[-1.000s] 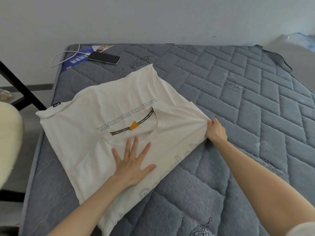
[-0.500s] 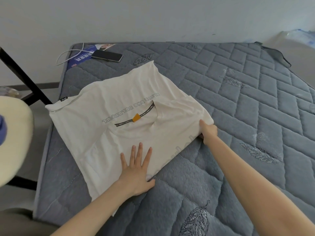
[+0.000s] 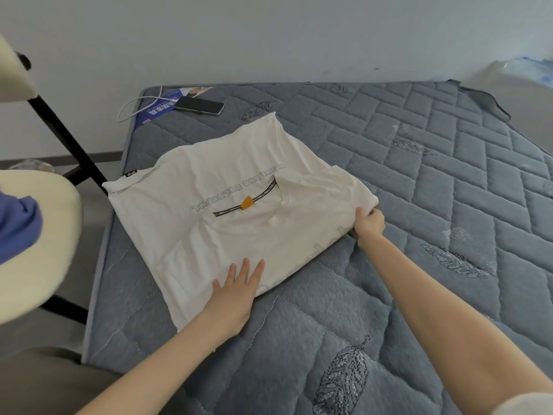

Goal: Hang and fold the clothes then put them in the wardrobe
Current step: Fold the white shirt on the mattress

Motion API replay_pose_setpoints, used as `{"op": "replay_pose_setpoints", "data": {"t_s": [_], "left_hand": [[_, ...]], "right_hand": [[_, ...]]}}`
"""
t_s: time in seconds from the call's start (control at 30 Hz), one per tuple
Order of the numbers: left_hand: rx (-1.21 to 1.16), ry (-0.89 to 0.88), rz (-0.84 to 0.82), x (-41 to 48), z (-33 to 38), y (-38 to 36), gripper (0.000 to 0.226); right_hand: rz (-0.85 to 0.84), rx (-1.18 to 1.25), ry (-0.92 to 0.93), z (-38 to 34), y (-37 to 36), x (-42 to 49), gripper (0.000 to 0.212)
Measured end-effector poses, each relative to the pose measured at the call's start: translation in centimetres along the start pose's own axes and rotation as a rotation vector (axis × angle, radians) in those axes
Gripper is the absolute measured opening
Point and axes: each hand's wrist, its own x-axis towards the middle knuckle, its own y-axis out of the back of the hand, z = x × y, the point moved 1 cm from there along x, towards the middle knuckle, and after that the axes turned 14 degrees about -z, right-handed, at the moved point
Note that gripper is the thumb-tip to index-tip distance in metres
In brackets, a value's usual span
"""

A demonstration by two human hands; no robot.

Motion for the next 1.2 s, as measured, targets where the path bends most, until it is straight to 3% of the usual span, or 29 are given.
{"op": "replay_pose_setpoints", "data": {"t_s": [0.2, 0.5, 0.63, 0.77, 0.97, 1.2], "left_hand": [[-0.101, -0.12, -0.037, -2.0, 0.2, 0.7, 0.065], [-0.301, -0.472, -0.236, -6.1, 7.5, -0.2, 0.062], [-0.273, -0.575, -0.309, -7.2, 10.7, -1.6, 0.065], [-0.277, -0.634, -0.275, -7.8, 10.9, -2.0, 0.066], [-0.308, -0.613, -0.148, -7.5, 8.2, 0.6, 0.06], [-0.297, -0.388, 0.062, -5.9, 1.8, 6.8, 0.016]], "right_hand": [[0.112, 0.039, 0.06, -1.0, 1.3, -1.9, 0.019], [0.368, 0.273, -0.073, 2.0, 10.9, -6.9, 0.034], [0.405, 0.364, -0.082, 3.3, 14.7, -9.4, 0.032], [0.378, 0.472, -0.067, 3.4, 15.5, -10.8, 0.022], [0.341, 0.589, 0.01, 1.5, 13.5, -10.1, 0.023], [0.22, 0.518, 0.057, -3.9, 9.0, -6.6, 0.032]]}}
